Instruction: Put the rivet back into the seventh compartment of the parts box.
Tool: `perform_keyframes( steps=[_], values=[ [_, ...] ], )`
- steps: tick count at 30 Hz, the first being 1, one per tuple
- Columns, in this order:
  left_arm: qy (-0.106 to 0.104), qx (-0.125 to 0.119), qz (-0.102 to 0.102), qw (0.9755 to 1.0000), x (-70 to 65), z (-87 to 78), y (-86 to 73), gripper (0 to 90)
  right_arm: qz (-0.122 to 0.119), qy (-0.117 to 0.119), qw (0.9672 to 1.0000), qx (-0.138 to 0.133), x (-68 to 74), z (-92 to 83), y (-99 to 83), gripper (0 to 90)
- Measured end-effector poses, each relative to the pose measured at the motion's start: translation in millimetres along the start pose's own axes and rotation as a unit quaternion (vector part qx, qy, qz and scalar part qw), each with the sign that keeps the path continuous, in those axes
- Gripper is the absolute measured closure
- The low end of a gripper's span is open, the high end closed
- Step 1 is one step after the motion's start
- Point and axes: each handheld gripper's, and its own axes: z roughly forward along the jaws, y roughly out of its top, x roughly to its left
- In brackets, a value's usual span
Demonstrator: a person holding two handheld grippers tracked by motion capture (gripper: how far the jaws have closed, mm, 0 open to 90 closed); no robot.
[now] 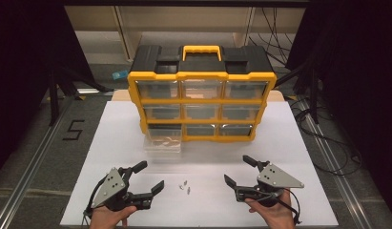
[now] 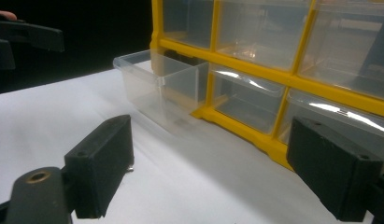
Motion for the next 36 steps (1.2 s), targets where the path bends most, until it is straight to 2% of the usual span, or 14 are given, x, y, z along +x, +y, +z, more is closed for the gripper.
perform_keyframes(
  steps=[3, 4, 7, 10, 11, 12, 17, 19, 23, 29, 30, 31, 33, 36],
  values=[
    [0.005, -0.002, -0.002, 1.0000, 0.6, 0.1, 0.2, 16.3, 0.004, 0.015, 0.9998, 0.012, 1.9, 1.0, -0.4, 15.7],
    [0.005, -0.002, -0.002, 1.0000, 0.6, 0.1, 0.2, 16.3, 0.001, 0.008, 0.9999, 0.009, 2.4, 1.3, -0.5, 15.7],
    [0.002, -0.007, -0.004, 1.0000, 1.2, 0.7, -0.3, 16.2, -0.008, 0.010, 0.9999, 0.007, 2.5, 2.3, 0.2, 15.7],
    [0.006, -0.001, -0.002, 1.0000, 0.6, 0.4, -0.2, 16.3, 0.004, 0.019, 0.9997, 0.014, 4.1, 3.4, 1.5, 15.6],
    [0.007, 0.000, -0.002, 1.0000, 0.5, 0.5, -0.3, 16.3, -0.006, 0.014, 0.9999, 0.005, 3.3, 4.6, 2.0, 15.6],
    [0.007, 0.000, -0.001, 1.0000, 0.3, 0.9, -0.6, 16.2, 0.001, 0.024, 0.9997, 0.012, 4.1, 4.7, 2.4, 15.6],
    [0.005, 0.003, 0.001, 1.0000, -1.0, 3.2, -1.5, 16.3, 0.003, 0.032, 0.9993, 0.020, 7.1, 6.5, 4.5, 15.6],
    [0.005, 0.003, 0.001, 1.0000, -1.9, 3.3, -1.7, 16.3, -0.004, 0.039, 0.9991, 0.015, 11.0, 9.9, 8.9, 15.8],
    [0.004, 0.007, 0.003, 1.0000, -4.1, 4.0, -3.6, 16.3, -0.035, 0.054, 0.9973, 0.035, 17.4, 19.4, 18.5, 17.3],
    [0.009, 0.005, 0.002, 0.9999, -2.3, 6.7, -2.8, 16.3, -0.076, 0.090, 0.9877, 0.104, 28.9, 46.2, 27.5, 26.3],
    [0.009, 0.005, 0.002, 0.9999, -2.3, 6.7, -2.8, 16.4, -0.076, 0.090, 0.9877, 0.104, 28.9, 46.2, 27.5, 26.3],
    [0.004, -0.004, -0.002, 1.0000, -1.9, 7.7, -2.9, 16.5, -0.083, 0.100, 0.9830, 0.130, 32.7, 59.1, 28.2, 28.7],
    [0.007, 0.002, -0.001, 1.0000, -1.6, 6.4, -2.4, 16.5, -0.088, 0.108, 0.9756, 0.169, 35.7, 71.2, 27.7, 29.3],
    [0.008, 0.000, -0.002, 1.0000, -1.5, 5.8, -2.4, 16.5, -0.095, 0.127, 0.9635, 0.215, 39.7, 87.1, 23.1, 30.1]
  ],
)
